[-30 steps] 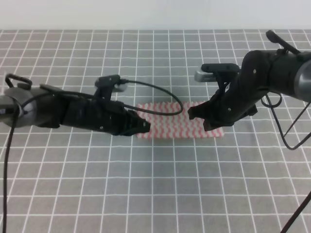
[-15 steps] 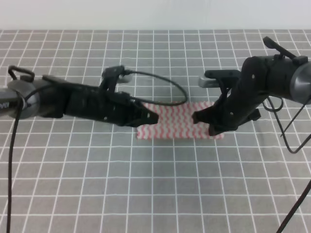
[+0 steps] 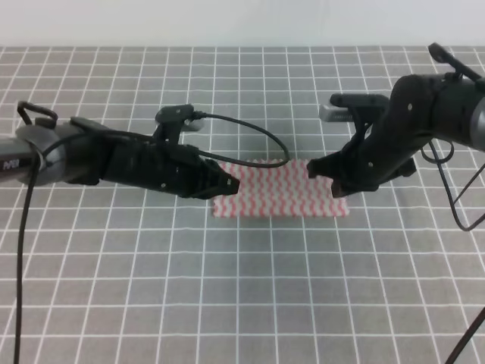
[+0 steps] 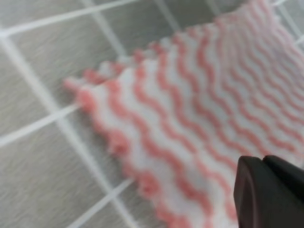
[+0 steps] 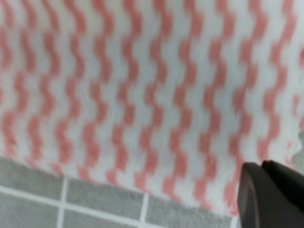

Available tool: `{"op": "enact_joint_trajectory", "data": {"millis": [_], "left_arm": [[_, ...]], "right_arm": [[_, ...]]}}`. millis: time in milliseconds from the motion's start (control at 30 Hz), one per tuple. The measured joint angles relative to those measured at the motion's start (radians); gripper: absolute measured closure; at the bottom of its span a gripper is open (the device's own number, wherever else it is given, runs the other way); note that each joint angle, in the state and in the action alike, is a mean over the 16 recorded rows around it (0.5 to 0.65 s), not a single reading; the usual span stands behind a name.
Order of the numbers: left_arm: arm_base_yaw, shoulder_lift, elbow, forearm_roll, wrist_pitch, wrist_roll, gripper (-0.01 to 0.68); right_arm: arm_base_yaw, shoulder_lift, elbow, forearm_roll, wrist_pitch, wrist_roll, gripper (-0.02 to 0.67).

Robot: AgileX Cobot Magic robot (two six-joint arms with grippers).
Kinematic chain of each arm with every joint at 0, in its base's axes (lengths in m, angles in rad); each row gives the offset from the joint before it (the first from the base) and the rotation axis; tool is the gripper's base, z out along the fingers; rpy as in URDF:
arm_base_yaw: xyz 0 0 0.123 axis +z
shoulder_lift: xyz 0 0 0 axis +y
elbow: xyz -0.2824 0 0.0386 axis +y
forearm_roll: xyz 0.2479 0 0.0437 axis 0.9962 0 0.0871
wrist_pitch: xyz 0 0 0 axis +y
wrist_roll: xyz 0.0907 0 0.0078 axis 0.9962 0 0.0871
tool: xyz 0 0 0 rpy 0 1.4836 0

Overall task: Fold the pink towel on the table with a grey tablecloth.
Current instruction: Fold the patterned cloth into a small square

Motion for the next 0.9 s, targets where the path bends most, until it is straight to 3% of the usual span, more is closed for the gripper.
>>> {"op": "enact_joint_trajectory", "data": {"millis": [467, 900], "left_arm": [[0.002, 0.02, -0.008, -0.049, -0.051, -0.028, 0.674], [0.002, 0.036, -0.012, -0.032, -0.092, -0.032, 0.675]], "right_arm": [[-0.023, -0.009, -0.005, 0.024, -0.023, 0.05, 0.576], [-0.051, -0.008, -0.005, 0.089, -0.062, 0.052, 0.426]]}}
